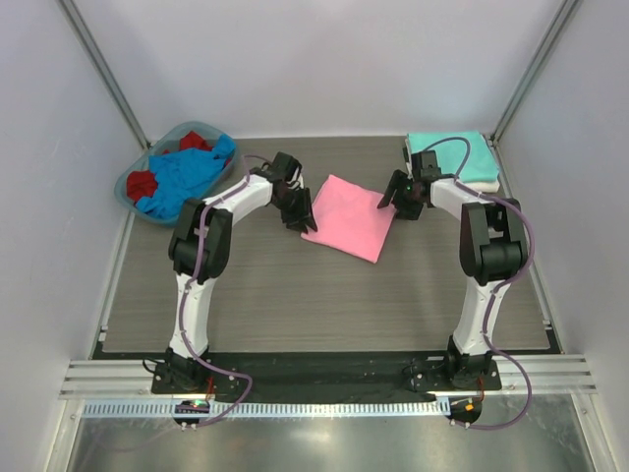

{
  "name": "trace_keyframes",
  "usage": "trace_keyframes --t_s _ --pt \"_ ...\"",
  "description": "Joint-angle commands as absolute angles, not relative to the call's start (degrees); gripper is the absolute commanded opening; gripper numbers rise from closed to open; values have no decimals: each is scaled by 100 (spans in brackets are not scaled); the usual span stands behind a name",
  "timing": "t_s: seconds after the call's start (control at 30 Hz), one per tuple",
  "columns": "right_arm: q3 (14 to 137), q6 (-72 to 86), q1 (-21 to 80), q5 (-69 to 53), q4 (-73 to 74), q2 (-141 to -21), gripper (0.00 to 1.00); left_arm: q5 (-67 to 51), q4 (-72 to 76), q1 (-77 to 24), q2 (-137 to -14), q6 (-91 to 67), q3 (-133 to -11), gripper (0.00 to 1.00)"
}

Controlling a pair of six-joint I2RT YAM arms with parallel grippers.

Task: Fold and stack the t-shirts
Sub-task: Neatly place the folded tshirt to the corner

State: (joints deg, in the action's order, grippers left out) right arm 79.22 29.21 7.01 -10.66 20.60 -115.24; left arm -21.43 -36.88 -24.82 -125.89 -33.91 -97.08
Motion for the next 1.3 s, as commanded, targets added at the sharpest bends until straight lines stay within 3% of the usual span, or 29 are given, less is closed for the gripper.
trace_keyframes --t_s 0.0,0.47,0.57,0.77,0.93,1.03,1.13,1.27 --pt "7638 3287 738 -985 1433 -11232 68 -1740 -3920 -2391 -12665 -3199 -9826 35" --pt "7225 3085 800 -1424 844 -11364 63 -1635 -3937 -2382 -12595 -3234 -9765 34" --pt "7189 2962 800 -1398 739 -11364 57 -1626 -3937 -2382 -12577 -3243 -9756 34" --pt "7277 2523 800 -1459 580 -11382 35 -1600 -3920 -2382 -12516 -3287 -9589 34" --pt "7330 2110 800 -1547 466 -11154 3 -1775 -4025 -2391 -12226 -3296 -9571 34" --pt "7356 1891 1036 -1311 457 -10821 1 -1802 -4261 -2382 -11797 -3243 -9676 34" --pt "7575 1354 1754 37 912 -10626 1 -1697 -4464 -2391 -11323 -3112 -9703 36" --pt "7909 1380 2162 729 1283 -10705 1 -1503 -4702 -2329 -10909 -3015 -9651 37"
